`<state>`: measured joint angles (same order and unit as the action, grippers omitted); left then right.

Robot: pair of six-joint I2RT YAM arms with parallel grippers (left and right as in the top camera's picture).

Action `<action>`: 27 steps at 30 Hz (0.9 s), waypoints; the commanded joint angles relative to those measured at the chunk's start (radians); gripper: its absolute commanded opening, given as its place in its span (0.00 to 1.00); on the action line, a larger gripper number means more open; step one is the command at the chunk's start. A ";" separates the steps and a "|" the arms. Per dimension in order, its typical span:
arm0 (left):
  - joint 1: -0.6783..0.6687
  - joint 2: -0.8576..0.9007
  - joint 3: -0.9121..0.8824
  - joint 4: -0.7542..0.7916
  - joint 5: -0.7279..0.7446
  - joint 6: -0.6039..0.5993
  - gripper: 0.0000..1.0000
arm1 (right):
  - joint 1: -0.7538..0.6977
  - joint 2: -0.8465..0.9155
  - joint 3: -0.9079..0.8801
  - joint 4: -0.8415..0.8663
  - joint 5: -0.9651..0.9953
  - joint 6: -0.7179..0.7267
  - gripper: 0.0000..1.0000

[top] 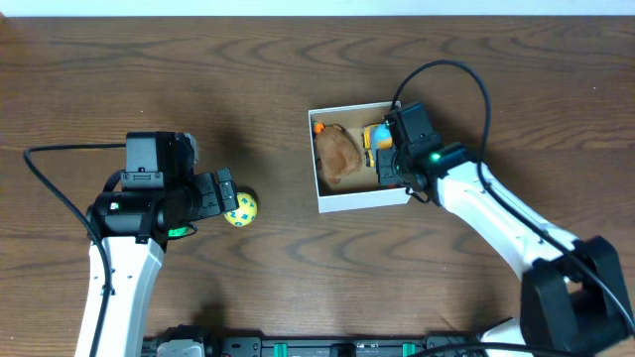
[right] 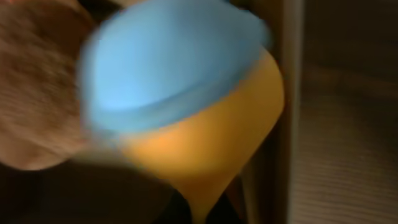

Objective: Pack container
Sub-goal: 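Lower the duck into the box and open the right gripper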

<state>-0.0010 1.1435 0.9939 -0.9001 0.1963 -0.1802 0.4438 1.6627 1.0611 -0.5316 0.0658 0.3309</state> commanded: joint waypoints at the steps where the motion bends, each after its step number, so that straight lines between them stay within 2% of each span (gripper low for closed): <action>1: 0.004 -0.002 0.017 0.000 0.003 -0.002 0.98 | 0.011 0.035 0.015 -0.026 0.016 -0.020 0.03; 2: 0.004 -0.002 0.017 0.000 0.003 -0.002 0.98 | 0.011 0.039 0.015 -0.031 0.016 -0.021 0.10; 4: 0.004 -0.002 0.017 0.000 0.003 -0.002 0.98 | 0.011 0.038 0.015 -0.037 0.016 -0.022 0.36; 7: 0.004 -0.002 0.017 0.000 0.003 -0.002 0.98 | 0.011 0.021 0.024 -0.033 0.021 -0.022 0.54; 8: 0.004 -0.002 0.017 0.000 0.003 -0.002 0.98 | 0.011 0.015 0.032 -0.033 0.029 -0.023 0.66; 13: 0.004 -0.002 0.017 0.000 0.003 -0.002 0.98 | 0.012 -0.050 0.094 -0.037 0.040 -0.089 0.99; 22: 0.004 -0.002 0.017 0.001 0.003 -0.002 0.98 | 0.012 -0.129 0.280 -0.119 0.091 -0.105 0.99; 27: 0.004 -0.003 0.017 0.000 0.003 -0.002 0.98 | -0.033 -0.133 0.327 -0.232 0.269 0.034 0.99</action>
<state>-0.0010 1.1435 0.9936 -0.8974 0.1967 -0.1802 0.4442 1.5333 1.3743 -0.7296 0.2092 0.2859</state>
